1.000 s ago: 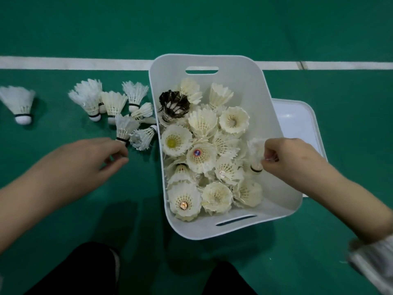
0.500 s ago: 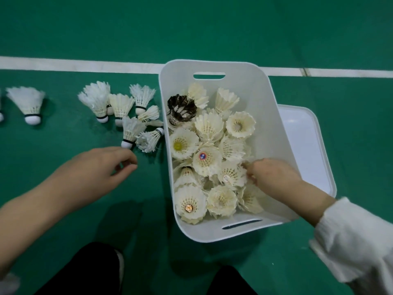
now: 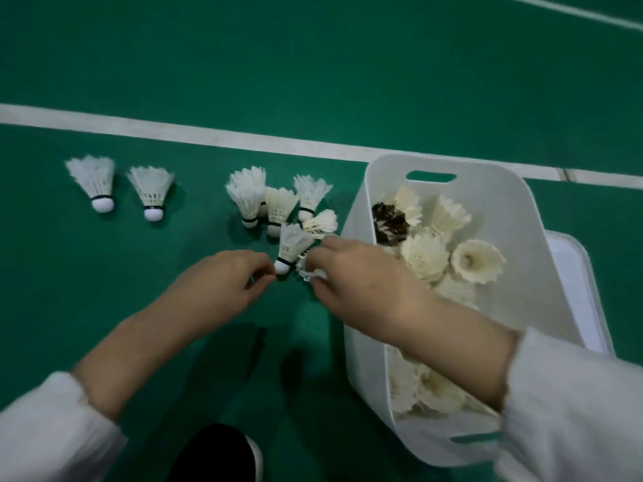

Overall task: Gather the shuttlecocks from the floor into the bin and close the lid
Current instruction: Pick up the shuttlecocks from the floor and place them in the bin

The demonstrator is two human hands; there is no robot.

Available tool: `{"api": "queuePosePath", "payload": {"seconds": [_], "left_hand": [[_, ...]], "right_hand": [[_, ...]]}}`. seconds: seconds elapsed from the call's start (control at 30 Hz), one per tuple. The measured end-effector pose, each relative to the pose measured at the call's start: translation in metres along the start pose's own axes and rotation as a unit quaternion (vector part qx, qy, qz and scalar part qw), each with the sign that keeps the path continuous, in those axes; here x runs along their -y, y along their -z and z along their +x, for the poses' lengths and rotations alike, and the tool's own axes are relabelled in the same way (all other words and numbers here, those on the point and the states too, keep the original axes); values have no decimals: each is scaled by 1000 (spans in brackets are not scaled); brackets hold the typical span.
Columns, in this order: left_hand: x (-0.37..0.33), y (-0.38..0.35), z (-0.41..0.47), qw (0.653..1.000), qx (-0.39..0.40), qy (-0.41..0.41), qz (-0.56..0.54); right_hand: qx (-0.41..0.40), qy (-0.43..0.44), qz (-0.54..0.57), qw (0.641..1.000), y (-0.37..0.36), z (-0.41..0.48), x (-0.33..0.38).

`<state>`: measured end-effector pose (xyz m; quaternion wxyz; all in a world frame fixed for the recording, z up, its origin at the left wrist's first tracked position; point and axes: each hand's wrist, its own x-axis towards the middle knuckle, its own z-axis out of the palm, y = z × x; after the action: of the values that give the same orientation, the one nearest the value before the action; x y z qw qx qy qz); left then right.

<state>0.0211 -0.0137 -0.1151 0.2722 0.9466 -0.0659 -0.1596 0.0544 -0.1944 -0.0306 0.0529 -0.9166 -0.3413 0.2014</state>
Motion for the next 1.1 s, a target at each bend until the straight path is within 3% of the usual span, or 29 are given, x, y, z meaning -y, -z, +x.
{"api": "queuePosePath", "payload": {"seconds": [0.2, 0.37, 0.47, 0.63, 0.83, 1.1], "left_hand": [[26, 13, 20, 999, -24, 7, 26], [53, 23, 49, 988, -153, 12, -10], [60, 25, 70, 983, -185, 17, -1], [75, 9, 91, 987, -157, 23, 31], [86, 11, 60, 974, -225, 14, -18], [132, 40, -10, 955, -273, 114, 19]], "right_hand": [[35, -161, 21, 986, -57, 91, 6], [-6, -244, 104, 964, -84, 116, 1], [11, -236, 114, 965, -93, 116, 1], [-24, -246, 199, 948, -86, 116, 5], [-44, -214, 249, 943, -85, 115, 14], [-37, -167, 234, 957, -85, 119, 22]]}}
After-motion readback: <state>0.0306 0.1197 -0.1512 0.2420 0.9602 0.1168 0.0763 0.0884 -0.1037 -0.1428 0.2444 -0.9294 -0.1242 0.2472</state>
